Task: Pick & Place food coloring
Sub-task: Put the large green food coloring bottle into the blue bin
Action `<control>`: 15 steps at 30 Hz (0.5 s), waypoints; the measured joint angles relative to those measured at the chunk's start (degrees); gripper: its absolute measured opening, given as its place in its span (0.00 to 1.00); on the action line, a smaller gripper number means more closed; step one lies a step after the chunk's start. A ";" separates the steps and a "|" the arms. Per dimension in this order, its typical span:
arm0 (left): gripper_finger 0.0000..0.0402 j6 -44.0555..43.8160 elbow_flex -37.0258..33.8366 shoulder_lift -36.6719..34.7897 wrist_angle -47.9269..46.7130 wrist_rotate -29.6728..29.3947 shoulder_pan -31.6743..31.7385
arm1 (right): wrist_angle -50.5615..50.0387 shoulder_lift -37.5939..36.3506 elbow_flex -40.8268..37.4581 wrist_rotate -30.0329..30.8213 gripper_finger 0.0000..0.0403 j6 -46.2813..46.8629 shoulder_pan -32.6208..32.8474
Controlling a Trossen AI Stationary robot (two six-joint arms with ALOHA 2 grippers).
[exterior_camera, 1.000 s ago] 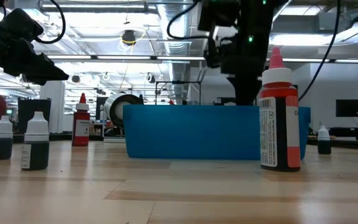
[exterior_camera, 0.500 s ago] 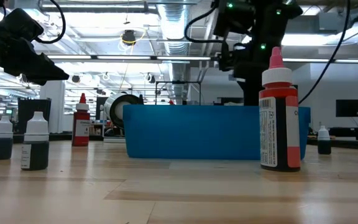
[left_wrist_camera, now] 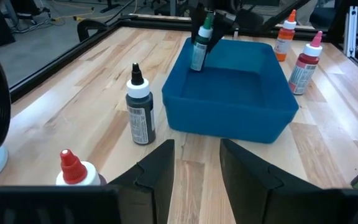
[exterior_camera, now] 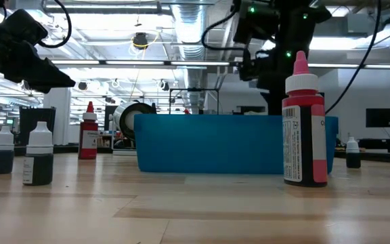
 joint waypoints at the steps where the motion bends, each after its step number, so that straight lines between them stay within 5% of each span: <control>1: 0.30 -0.47 0.00 0.00 -0.03 0.03 0.01 | 0.29 0.32 -0.02 0.07 0.43 -0.25 0.00; 15: 0.30 -0.96 -0.09 0.00 1.00 1.68 0.02 | 0.86 0.76 0.06 -0.13 0.49 -0.24 0.00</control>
